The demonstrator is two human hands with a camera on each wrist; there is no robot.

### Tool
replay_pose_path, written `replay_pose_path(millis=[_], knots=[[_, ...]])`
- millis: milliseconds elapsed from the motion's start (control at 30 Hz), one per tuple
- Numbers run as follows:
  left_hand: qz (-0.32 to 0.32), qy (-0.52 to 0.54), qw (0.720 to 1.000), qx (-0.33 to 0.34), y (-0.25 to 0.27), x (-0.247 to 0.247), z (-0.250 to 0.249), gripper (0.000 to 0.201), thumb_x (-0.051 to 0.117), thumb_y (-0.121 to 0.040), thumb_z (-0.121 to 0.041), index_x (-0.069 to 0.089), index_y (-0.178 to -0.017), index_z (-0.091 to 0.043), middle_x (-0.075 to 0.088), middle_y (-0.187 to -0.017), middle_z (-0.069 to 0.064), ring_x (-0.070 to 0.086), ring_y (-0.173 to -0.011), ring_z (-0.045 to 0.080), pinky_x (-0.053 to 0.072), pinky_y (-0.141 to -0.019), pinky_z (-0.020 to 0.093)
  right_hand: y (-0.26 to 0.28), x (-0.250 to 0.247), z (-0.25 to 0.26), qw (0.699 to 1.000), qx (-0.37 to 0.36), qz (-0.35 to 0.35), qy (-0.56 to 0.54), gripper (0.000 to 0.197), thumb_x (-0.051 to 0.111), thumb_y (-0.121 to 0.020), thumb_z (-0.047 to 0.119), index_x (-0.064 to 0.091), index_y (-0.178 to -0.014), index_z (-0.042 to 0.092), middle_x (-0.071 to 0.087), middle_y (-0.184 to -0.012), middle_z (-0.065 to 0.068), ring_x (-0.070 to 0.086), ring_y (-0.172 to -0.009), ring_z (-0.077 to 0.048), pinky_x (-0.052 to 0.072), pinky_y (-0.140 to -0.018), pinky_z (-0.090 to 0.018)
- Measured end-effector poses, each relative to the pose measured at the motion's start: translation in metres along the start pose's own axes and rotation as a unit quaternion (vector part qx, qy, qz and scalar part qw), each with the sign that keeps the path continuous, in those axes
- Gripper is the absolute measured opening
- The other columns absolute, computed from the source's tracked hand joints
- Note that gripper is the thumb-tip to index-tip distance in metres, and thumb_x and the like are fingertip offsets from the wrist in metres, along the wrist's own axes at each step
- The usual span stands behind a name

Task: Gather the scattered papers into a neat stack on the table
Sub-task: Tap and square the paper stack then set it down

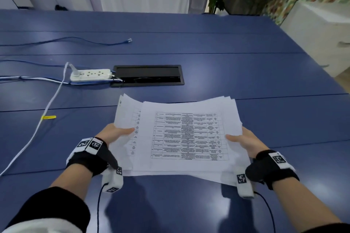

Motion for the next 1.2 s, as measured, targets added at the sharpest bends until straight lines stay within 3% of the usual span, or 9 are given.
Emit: replay_pose_path(millis=[167, 333, 467, 633, 800, 867, 933, 1000, 1200], knots=[[0.006, 0.037, 0.999, 0.014, 0.006, -0.002, 0.006, 0.032, 0.071, -0.079, -0.012, 0.064, -0.109, -0.011, 0.069, -0.102, 0.001, 0.062, -0.099, 0.020, 0.039, -0.098, 0.033, 0.018, 0.000, 0.022, 0.996, -0.058, 0.029, -0.057, 0.037, 0.071, -0.079, 0.012, 0.059, -0.112, 0.026, 0.068, -0.115, 0.004, 0.062, -0.109, -0.016, 0.041, -0.103, -0.040], [0.040, 0.104, 0.993, 0.025, 0.022, 0.004, 0.012, 0.040, 0.072, -0.074, -0.008, 0.064, -0.112, -0.011, 0.069, -0.111, 0.006, 0.063, -0.106, 0.024, 0.041, -0.102, 0.039, 0.025, 0.002, 0.029, 0.990, -0.090, 0.065, -0.089, 0.098, 0.091, -0.036, 0.050, 0.059, -0.121, 0.016, 0.069, -0.118, -0.002, 0.063, -0.113, -0.021, 0.042, -0.103, -0.042], [0.065, 0.155, 0.983, 0.078, 0.035, -0.001, -0.006, 0.085, 0.095, -0.030, -0.029, 0.066, -0.108, -0.011, 0.073, -0.106, 0.006, 0.069, -0.098, 0.021, 0.049, -0.090, 0.038, 0.032, -0.007, 0.058, 0.982, -0.145, 0.059, -0.102, 0.099, 0.092, -0.034, 0.050, 0.060, -0.120, 0.012, 0.069, -0.117, -0.006, 0.065, -0.109, -0.021, 0.051, -0.095, -0.033], [0.078, 0.202, 0.961, 0.171, 0.054, -0.019, -0.066, 0.064, 0.089, -0.036, -0.010, 0.070, -0.098, -0.007, 0.072, -0.104, 0.010, 0.073, -0.082, 0.018, 0.059, -0.067, 0.028, 0.057, -0.016, 0.129, 0.956, -0.255, 0.049, -0.134, 0.072, 0.092, -0.035, 0.048, 0.073, -0.095, 0.012, 0.075, -0.096, 0.001, 0.071, -0.091, -0.012, 0.056, -0.079, -0.022], [0.030, 0.149, 0.957, 0.247, 0.066, -0.044, -0.077, 0.080, 0.093, -0.009, -0.042, 0.075, -0.081, -0.011, 0.076, -0.080, -0.004, 0.071, -0.073, 0.007, 0.056, -0.065, 0.019, 0.057, -0.026, 0.143, 0.949, -0.301, -0.004, -0.091, 0.028, 0.084, -0.057, 0.016, 0.073, -0.083, 0.018, 0.074, -0.078, 0.016, 0.068, -0.076, 0.003, 0.054, -0.071, -0.015], [0.014, 0.095, 0.963, 0.253, 0.064, -0.040, -0.062, 0.079, 0.094, -0.021, -0.042, 0.073, -0.090, -0.010, 0.075, -0.089, -0.004, 0.068, -0.080, 0.005, 0.053, -0.078, 0.021, 0.051, -0.025, 0.127, 0.955, -0.289, -0.035, -0.055, 0.035, 0.080, -0.059, 0.000, 0.066, -0.084, 0.019, 0.071, -0.070, 0.022, 0.064, -0.069, 0.009, 0.052, -0.071, -0.018], [0.023, 0.073, 0.961, 0.267, 0.066, -0.025, -0.054, 0.070, 0.090, -0.045, -0.023, 0.065, -0.109, -0.006, 0.067, -0.108, 0.000, 0.062, -0.095, 0.009, 0.048, -0.087, 0.020, 0.047, -0.019, 0.112, 0.959, -0.277, -0.032, -0.046, 0.035, 0.088, -0.054, 0.010, 0.068, -0.082, 0.014, 0.073, -0.071, 0.016, 0.066, -0.069, 0.004, 0.053, -0.073, -0.025], [0.037, 0.075, 0.960, 0.266, 0.060, -0.015, -0.052, 0.065, 0.084, -0.042, -0.016, 0.066, -0.105, -0.018, 0.071, -0.100, -0.006, 0.064, -0.091, 0.004, 0.052, -0.077, 0.014, 0.043, -0.017, 0.110, 0.961, -0.270, -0.036, -0.047, 0.058, 0.093, -0.036, 0.033, 0.070, -0.081, 0.005, 0.074, -0.073, 0.007, 0.067, -0.071, -0.004, 0.056, -0.070, -0.023], [-0.034, 0.100, 0.956, 0.273, 0.041, -0.026, -0.060, 0.026, 0.070, -0.072, 0.007, 0.067, -0.086, -0.015, 0.074, -0.079, -0.010, 0.068, -0.067, -0.001, 0.055, -0.065, 0.018, 0.037, -0.019, 0.124, 0.955, -0.270, -0.101, -0.075, 0.025, 0.079, -0.063, -0.005, 0.069, -0.082, 0.009, 0.073, -0.076, 0.005, 0.068, -0.071, -0.005, 0.055, -0.065, -0.017]])
Point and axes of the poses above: each hand's wrist, its own y-axis away from the middle knuckle, its own x-axis out of the palm, z = x × y, the point moved 10 cm from there along -y, towards the middle knuckle
